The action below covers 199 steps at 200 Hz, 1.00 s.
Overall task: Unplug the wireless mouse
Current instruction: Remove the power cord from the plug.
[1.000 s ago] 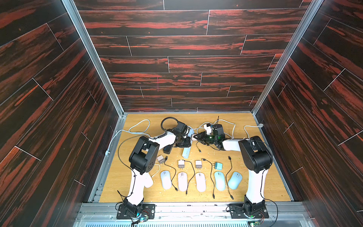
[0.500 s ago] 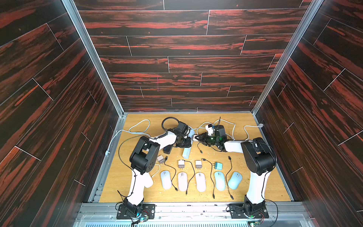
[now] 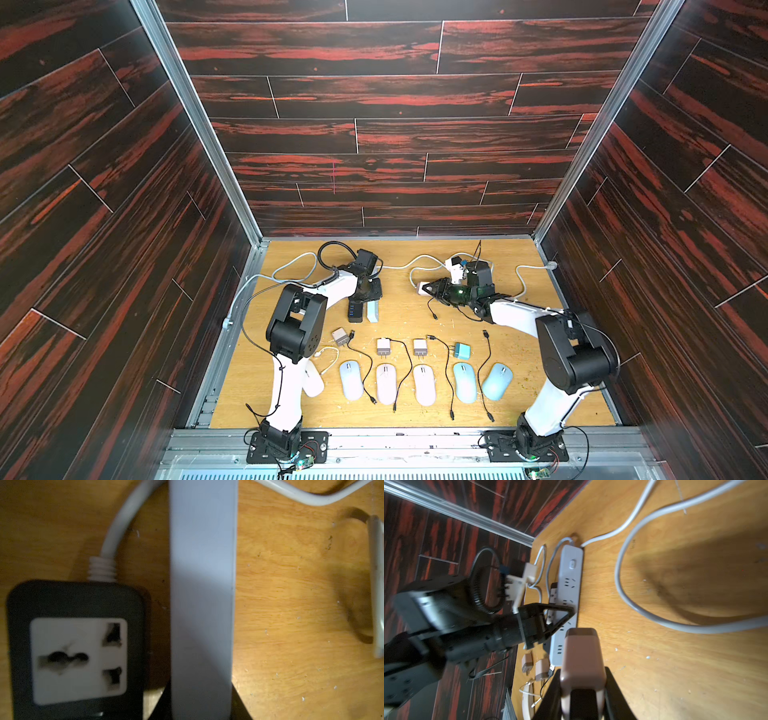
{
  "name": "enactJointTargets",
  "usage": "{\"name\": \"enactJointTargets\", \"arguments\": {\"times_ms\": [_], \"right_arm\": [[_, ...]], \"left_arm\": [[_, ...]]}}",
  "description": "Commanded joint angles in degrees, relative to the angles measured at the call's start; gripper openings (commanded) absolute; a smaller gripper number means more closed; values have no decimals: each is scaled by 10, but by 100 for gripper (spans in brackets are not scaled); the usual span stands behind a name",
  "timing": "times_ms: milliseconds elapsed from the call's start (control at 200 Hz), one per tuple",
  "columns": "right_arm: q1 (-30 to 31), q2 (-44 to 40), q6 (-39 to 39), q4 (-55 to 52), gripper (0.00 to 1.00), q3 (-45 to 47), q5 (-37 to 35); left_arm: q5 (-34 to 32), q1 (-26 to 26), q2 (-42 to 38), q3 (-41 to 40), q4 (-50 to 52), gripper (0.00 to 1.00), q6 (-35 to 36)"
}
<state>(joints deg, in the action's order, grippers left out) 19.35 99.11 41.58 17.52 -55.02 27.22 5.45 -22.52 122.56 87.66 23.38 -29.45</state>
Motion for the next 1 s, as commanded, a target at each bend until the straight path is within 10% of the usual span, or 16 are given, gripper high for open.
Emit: {"name": "enactJointTargets", "arguments": {"times_ms": [0, 456, 832, 992], "right_arm": [[1, -54, -40, -21, 0, 9, -12], [0, -224, -132, -195, 0, 21, -145], [-18, -266, -152, -362, 0, -55, -126], [-27, -274, -167, -413, 0, -84, -54]], "left_arm": [[-8, -2, -6, -13, 11, 22, -3], [50, -12, -145, -40, -53, 100, 33], [-13, -51, -312, -120, -127, 100, 162], [-38, -80, -391, -261, -349, 100, 254]]}}
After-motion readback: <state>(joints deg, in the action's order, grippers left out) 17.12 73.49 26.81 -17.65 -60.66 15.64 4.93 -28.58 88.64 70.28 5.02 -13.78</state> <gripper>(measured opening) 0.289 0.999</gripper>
